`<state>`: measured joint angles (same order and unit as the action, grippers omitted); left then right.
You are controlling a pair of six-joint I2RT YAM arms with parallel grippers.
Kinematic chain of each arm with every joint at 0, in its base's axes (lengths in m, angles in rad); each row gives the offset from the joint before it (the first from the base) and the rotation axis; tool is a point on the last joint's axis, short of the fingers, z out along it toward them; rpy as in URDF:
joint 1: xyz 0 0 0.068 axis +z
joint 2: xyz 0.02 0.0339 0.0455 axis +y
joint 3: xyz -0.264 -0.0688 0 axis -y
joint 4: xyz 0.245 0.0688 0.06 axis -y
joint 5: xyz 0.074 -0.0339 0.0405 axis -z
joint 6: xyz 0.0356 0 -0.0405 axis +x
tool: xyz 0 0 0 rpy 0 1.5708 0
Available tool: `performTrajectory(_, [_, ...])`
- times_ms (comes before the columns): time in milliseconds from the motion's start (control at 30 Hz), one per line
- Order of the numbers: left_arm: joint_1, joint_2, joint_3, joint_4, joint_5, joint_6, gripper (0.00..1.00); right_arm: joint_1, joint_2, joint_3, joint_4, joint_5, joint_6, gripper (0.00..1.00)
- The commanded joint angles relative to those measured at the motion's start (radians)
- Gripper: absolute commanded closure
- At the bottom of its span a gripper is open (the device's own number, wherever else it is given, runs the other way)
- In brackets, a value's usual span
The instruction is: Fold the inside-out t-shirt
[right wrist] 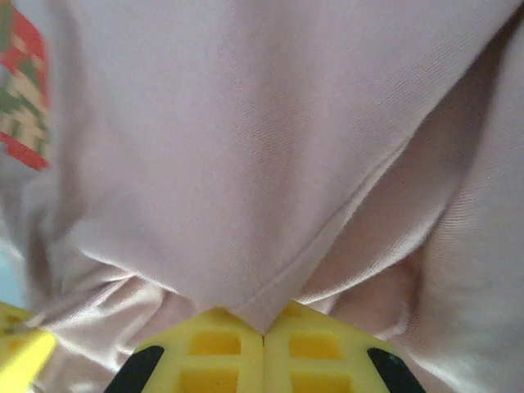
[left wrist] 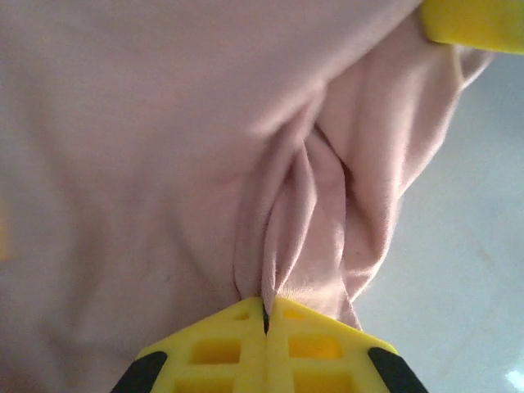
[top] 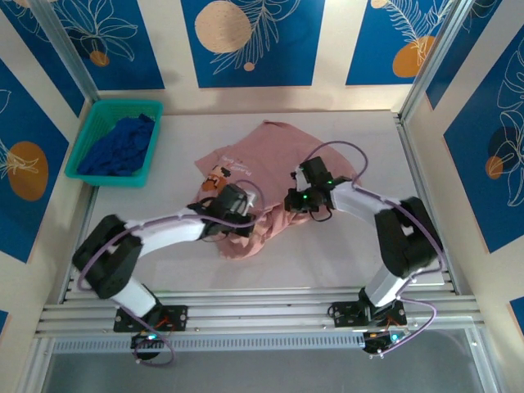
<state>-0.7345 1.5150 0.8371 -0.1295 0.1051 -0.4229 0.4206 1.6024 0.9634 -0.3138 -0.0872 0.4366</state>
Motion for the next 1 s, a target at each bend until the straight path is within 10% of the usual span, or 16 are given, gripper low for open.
performTrajectory(0, [0.079, -0.155, -0.061, 0.081, 0.104, -0.050, 1.00, -0.035, -0.147, -0.035, -0.017, -0.036, -0.056, 1.00])
performTrajectory(333, [0.234, -0.328, -0.126, -0.010, 0.136, -0.003, 1.00, -0.005, -0.196, -0.042, -0.077, 0.076, -0.086, 0.98])
performTrajectory(733, [0.234, -0.289, -0.118, 0.004, 0.237, 0.019, 1.00, 0.257, -0.106, 0.031, -0.035, 0.468, -0.428, 0.39])
performTrajectory(967, [0.234, -0.291, -0.118, -0.003, 0.241, 0.024, 1.00, 0.302, 0.024, 0.113, -0.020, 0.568, -0.536, 0.29])
